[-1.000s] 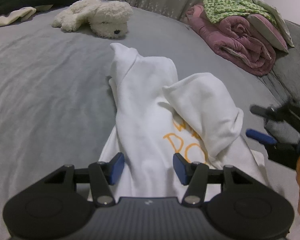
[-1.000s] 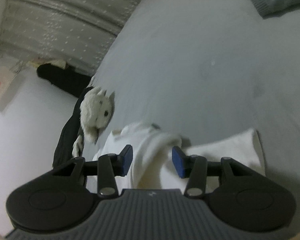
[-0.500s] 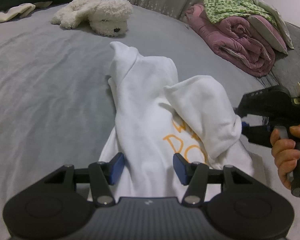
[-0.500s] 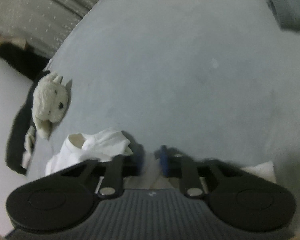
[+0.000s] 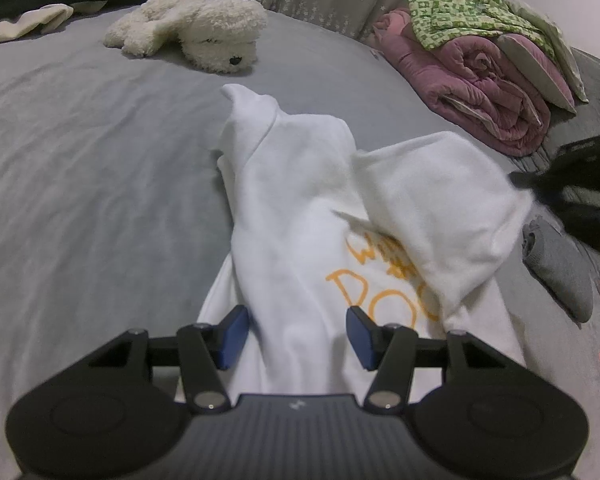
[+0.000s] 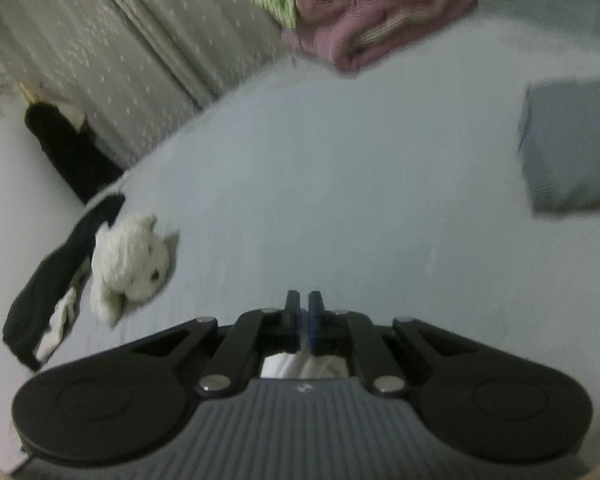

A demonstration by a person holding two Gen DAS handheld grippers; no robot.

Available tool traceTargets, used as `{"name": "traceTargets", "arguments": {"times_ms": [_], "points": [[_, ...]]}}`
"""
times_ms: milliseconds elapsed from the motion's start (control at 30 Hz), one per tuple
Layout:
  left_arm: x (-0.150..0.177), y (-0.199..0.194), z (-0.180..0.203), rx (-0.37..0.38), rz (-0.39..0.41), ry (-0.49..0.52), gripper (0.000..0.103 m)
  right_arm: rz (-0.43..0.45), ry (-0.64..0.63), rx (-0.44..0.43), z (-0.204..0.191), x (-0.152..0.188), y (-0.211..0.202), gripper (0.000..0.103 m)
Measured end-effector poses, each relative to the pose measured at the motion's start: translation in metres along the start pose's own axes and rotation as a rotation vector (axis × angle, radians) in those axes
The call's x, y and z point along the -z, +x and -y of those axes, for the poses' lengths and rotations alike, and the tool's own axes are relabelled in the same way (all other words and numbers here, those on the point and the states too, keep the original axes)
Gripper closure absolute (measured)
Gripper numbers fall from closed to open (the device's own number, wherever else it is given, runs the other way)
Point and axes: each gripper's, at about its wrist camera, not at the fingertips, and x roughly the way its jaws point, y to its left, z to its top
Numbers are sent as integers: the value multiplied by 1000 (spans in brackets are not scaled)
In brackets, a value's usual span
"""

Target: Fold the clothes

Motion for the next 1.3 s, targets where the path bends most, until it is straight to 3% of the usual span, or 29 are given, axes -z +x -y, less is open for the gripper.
{"name": "traceTargets", "arguments": {"times_ms": [267, 533, 900, 1300], "points": [[0, 0, 0, 2, 1, -2, 48, 267, -45, 96, 5, -39, -48, 98], [1, -1, 0, 6, 5, 3, 48, 448, -100, 291, 33, -55, -59, 98], [2, 0, -1, 17, 8, 10, 48, 433, -201, 525, 94, -21, -17, 98], [-4, -3, -4, 3, 40, 17, 49, 368, -260, 622, 139, 20, 22, 97]]}}
